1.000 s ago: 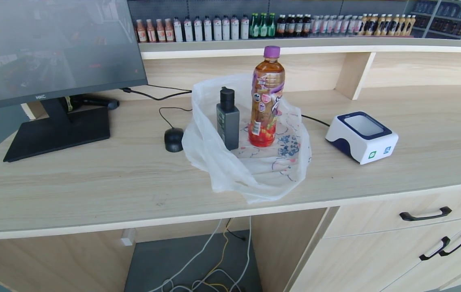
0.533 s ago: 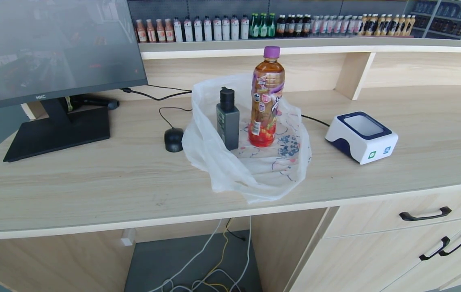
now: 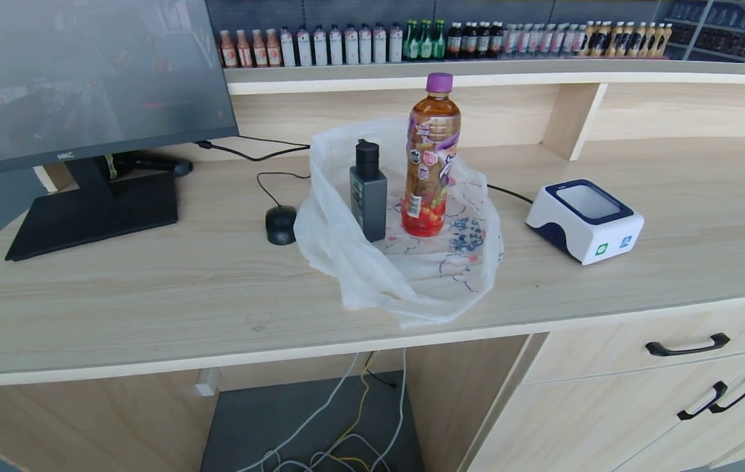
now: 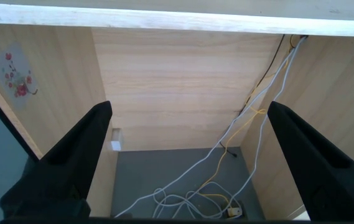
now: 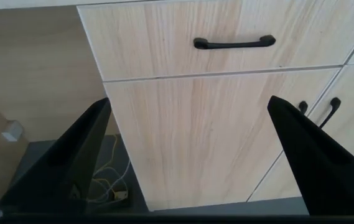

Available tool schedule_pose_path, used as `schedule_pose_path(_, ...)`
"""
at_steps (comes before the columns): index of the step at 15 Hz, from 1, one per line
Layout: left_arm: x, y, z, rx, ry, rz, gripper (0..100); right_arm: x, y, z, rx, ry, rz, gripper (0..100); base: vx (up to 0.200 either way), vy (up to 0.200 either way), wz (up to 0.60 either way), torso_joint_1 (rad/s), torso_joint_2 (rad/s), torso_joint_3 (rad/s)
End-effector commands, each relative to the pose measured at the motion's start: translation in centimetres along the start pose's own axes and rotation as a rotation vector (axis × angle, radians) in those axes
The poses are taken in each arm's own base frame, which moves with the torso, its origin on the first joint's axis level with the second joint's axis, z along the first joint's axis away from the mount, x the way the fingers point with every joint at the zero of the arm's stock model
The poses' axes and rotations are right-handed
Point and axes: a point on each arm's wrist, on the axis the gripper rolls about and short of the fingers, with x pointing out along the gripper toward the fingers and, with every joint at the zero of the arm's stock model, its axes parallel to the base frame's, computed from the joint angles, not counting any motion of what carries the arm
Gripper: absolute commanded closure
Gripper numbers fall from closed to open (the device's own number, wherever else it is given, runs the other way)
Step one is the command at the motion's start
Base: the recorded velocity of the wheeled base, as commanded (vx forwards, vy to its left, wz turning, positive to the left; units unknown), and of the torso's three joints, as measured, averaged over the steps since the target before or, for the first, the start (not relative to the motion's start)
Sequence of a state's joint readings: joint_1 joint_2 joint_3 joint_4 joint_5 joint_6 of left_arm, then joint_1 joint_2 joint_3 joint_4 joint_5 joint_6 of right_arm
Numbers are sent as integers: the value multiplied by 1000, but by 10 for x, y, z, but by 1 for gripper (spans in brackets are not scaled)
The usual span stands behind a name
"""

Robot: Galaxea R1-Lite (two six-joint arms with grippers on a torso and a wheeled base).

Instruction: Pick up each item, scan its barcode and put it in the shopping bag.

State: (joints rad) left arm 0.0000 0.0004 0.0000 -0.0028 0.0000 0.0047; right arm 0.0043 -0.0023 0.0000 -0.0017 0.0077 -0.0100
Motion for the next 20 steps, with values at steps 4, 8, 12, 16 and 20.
schedule_pose_path(4,0,0,0,5,-1,0,0,0,0,0,-1,3,0,0,-50,0,0,4,3,-1)
schedule_pose_path(8,0,0,0,5,-1,0,0,0,0,0,-5,2,2,0,0,0,0,7,14,-1)
schedule_pose_path(12,0,0,0,3,-1,0,0,0,0,0,-7,2,2,0,0,-200,0,-2,4,2)
schedule_pose_path(16,0,0,0,-3,-1,0,0,0,0,0,-8,3,0,0,0,-200,0,4,4,1)
schedule_pose_path(20,0,0,0,-6,-1,0,0,0,0,0,-11,2,2,0,0,-200,0,6,4,1)
